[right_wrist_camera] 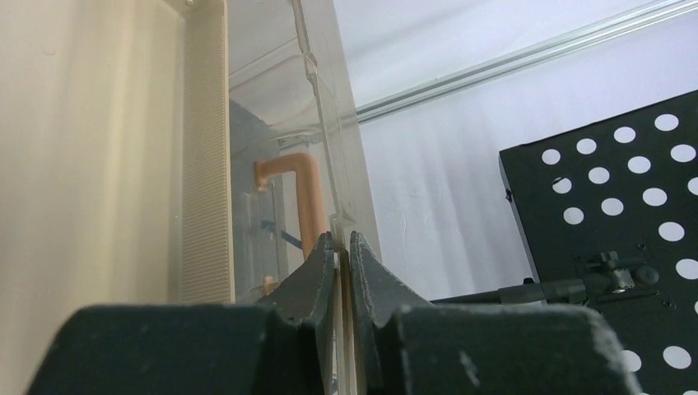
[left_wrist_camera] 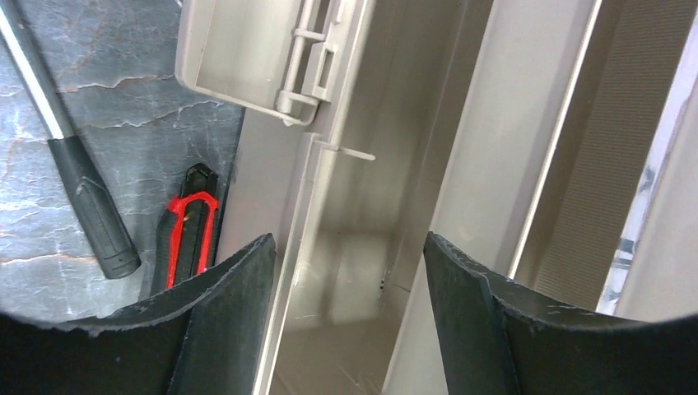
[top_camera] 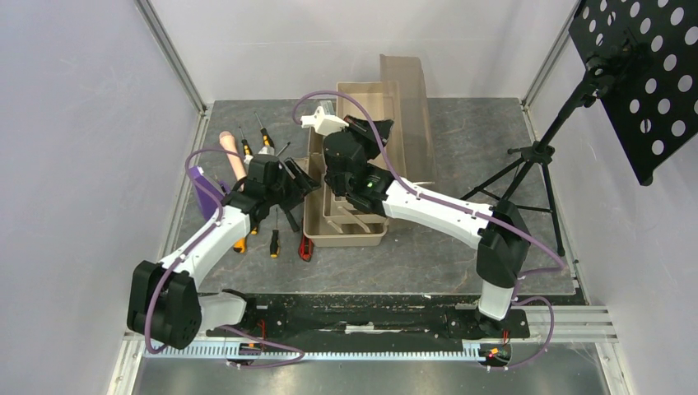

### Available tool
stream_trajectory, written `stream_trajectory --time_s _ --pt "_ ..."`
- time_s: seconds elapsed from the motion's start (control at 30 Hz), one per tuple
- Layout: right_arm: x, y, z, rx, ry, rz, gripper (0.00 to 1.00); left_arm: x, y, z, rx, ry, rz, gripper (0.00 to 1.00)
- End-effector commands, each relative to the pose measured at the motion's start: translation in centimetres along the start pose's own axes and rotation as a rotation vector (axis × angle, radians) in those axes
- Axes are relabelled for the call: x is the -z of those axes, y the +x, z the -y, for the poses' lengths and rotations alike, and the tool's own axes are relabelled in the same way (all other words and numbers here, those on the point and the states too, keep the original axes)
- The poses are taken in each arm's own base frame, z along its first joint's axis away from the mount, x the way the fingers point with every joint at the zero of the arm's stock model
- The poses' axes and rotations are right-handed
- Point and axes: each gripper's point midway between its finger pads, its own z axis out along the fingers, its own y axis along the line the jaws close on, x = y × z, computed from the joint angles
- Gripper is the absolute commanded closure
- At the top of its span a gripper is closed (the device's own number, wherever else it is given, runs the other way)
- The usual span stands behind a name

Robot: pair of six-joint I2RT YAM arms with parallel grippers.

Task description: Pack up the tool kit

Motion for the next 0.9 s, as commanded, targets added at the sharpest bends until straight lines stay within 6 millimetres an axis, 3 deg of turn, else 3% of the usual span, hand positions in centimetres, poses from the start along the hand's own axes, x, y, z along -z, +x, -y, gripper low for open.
stream_trajectory --time_s 0.0,0.17,0.3,0.57,0.77,0.87 --pt "0.1 -1.1 3.7 -0.184 0.029 0.026 1.00 0.3 0.3 -0.8 -0.078 -0.020 -0.005 0.29" --pt "-1.2 -0.5 3.7 -0.205 0.032 0.025 1.00 -0.4 0.8 -3.0 -0.078 -0.093 -0.002 0.39" --pt "-2.9 0.2 3.6 -0.246 0.022 0.032 1.00 -1.5 0.8 -3.5 -0.091 -0.126 -0.012 0.47" --pt "-7.2 2.2 2.1 -0.372 -0.051 0.039 1.00 -4.2 0.0 -1.7 -0.039 -0.081 -0.017 0.73" --pt "-10.2 5.7 0.5 -0.450 -0.094 0.005 0.98 -5.8 -1.1 0.0 -0.010 -0.057 -0.010 0.92" --pt "-11.5 7.3 -0.2 -0.483 -0.122 -0.003 0.96 -6.4 -1.1 0.4 0.008 -0.047 -0.015 0.97"
